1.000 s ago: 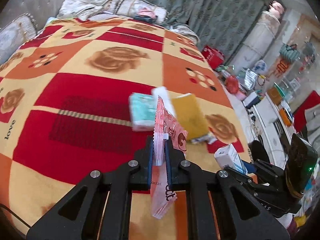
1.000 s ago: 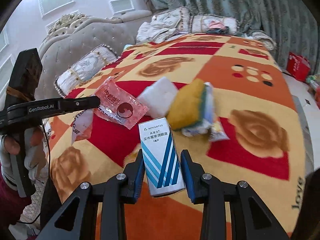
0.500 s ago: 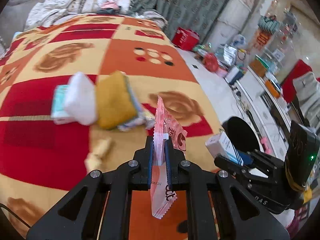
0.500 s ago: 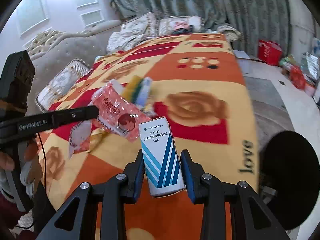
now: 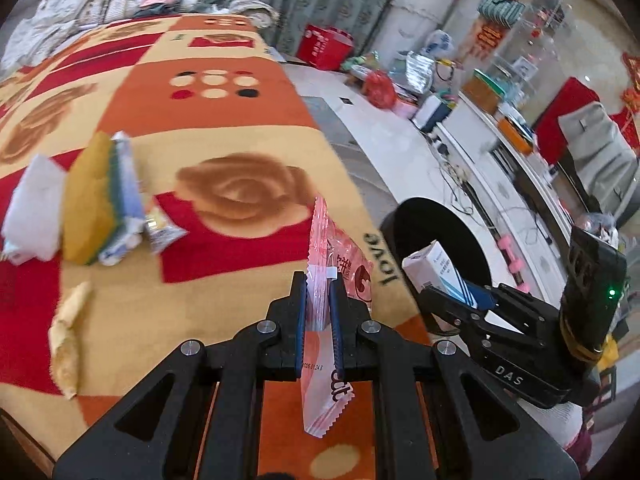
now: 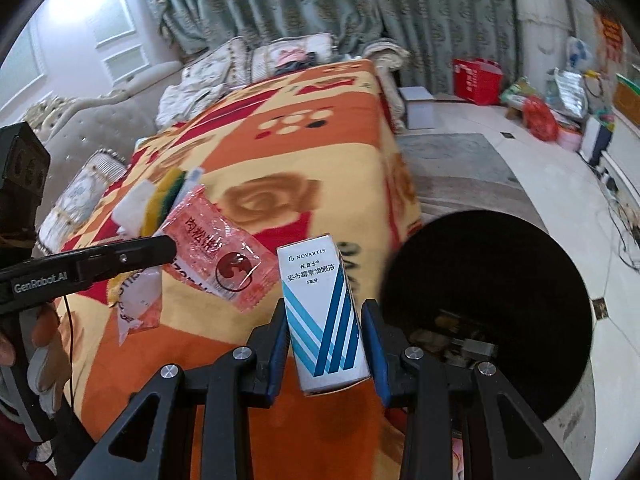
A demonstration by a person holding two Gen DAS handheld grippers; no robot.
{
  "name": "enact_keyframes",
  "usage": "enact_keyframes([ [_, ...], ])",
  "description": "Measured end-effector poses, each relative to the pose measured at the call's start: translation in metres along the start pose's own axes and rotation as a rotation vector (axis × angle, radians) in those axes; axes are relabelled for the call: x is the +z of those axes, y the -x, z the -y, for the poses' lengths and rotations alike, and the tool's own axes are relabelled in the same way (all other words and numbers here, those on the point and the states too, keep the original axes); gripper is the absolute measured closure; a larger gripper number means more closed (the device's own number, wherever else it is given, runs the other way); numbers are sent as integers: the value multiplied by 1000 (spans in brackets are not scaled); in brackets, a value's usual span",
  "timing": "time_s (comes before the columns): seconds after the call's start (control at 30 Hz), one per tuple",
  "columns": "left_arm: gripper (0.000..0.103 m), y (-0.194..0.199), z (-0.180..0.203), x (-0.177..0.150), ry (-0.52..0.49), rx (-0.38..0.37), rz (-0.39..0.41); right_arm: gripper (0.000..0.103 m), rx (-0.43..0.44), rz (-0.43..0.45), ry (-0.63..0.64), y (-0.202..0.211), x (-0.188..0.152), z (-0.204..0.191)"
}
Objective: Collect trash
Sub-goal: 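Carry the wrapper and medicine box to the black bin and open both grippers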
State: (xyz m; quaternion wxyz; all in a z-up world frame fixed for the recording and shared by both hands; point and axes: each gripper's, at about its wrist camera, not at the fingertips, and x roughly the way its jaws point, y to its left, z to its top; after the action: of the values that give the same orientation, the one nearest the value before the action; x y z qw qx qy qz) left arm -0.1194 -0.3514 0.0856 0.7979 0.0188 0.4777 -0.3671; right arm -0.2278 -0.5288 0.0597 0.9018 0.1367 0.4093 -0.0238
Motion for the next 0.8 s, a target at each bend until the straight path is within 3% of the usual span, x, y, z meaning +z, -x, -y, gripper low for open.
enact_keyframes([
  [0.4,94,-44,60,23,-31,-79,-38,69,-104,10,-147,11,-4,83],
  [0.67,92,-68,82,31,-28,-125,-45,69,-148,18,-187,14,-2,111],
  [0.77,80,-75,85,33,-16,-146,-63,65,-182,13,-202,12,2,117],
  [0.8,67,-76,84,33,-6,-158,-68,62,-192,13,-209,12,2,119],
])
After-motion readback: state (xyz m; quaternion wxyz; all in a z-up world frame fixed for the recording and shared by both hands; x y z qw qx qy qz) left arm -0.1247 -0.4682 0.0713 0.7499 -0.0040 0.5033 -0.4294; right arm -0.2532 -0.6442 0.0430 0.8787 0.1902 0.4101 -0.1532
